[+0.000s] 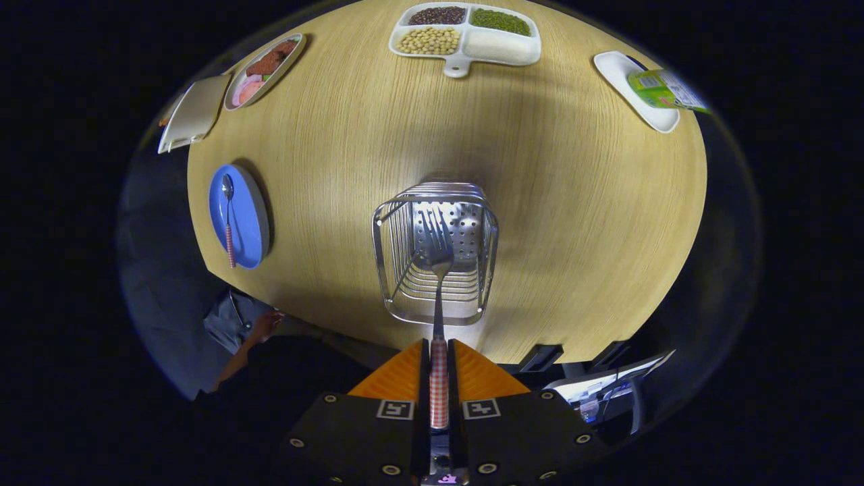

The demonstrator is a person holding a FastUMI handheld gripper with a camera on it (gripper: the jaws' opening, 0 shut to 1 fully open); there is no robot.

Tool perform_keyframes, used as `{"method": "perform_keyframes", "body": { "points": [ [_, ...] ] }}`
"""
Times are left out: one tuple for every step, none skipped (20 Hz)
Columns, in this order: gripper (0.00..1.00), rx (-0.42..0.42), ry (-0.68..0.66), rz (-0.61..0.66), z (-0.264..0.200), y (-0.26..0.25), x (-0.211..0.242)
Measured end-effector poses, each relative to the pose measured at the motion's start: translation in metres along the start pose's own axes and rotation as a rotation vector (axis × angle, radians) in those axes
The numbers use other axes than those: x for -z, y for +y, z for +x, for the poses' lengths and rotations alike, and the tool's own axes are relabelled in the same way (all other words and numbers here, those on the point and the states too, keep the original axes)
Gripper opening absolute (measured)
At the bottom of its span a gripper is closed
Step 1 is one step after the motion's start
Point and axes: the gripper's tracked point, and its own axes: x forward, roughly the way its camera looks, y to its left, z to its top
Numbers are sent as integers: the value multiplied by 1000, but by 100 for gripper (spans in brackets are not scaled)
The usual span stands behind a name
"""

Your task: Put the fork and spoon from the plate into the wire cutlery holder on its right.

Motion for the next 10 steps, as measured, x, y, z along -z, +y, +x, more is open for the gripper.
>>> {"method": "perform_keyframes", "body": {
  "points": [
    [13,2,-5,2,-1,-1,-2],
    [14,8,-18,5,-4,-3,-6],
    [21,0,-43,12,-8,-2,-10],
    [24,-7,-77,17,-13,-1,-14],
    [28,-7,-114,23,-18,-1,-17],
    [30,-4,-158,28,-24,-1,-22],
    [33,-3,-201,32,-29,-1,-23],
    [35,1,-245,33,-35,0,-23],
    [38,11,-287,33,-41,0,-22],
    [39,19,-337,34,-49,2,-22]
  ]
}}
